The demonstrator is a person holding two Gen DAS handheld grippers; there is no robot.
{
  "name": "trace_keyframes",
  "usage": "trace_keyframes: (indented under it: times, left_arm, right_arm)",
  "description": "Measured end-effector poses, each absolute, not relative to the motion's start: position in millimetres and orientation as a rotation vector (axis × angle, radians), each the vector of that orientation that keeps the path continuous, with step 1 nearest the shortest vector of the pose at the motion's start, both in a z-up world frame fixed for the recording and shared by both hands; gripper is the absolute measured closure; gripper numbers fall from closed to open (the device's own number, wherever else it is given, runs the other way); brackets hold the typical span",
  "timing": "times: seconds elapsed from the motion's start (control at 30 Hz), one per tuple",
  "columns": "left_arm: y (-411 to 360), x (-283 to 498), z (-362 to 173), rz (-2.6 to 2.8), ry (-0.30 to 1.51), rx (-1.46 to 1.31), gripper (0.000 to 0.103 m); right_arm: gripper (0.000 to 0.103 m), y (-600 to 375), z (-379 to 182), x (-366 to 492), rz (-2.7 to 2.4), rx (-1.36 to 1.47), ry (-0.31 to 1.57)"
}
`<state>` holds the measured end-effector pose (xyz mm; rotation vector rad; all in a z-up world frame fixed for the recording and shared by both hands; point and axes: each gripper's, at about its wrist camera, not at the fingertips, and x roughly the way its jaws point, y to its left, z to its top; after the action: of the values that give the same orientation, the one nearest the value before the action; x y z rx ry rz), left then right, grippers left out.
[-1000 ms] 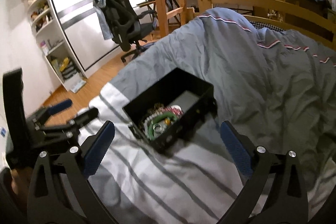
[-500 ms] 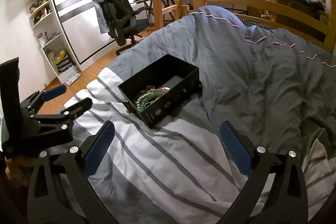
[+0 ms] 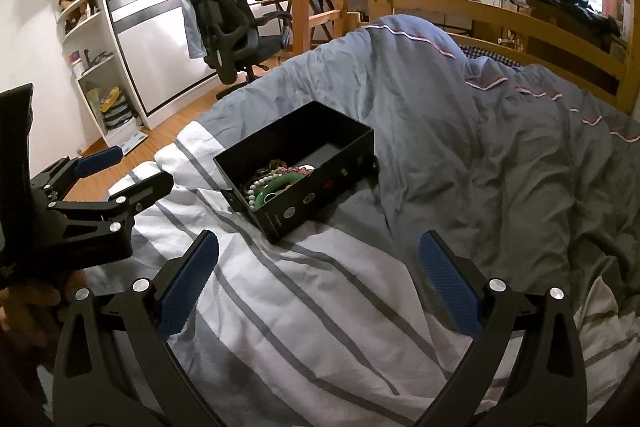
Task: Organize jewelry
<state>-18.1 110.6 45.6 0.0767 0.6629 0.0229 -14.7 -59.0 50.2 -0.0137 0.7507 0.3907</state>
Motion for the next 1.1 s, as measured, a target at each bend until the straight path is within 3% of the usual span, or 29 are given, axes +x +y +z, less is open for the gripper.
trace_keyframes:
  times: [1.1]
  left_arm:
    - [101.2, -21.4, 47.1, 0.016, 0.657, 0.125, 0.006]
  right_arm:
    - [0.004, -52.1, 42.1, -13.6, 0.392, -0.029, 0.757]
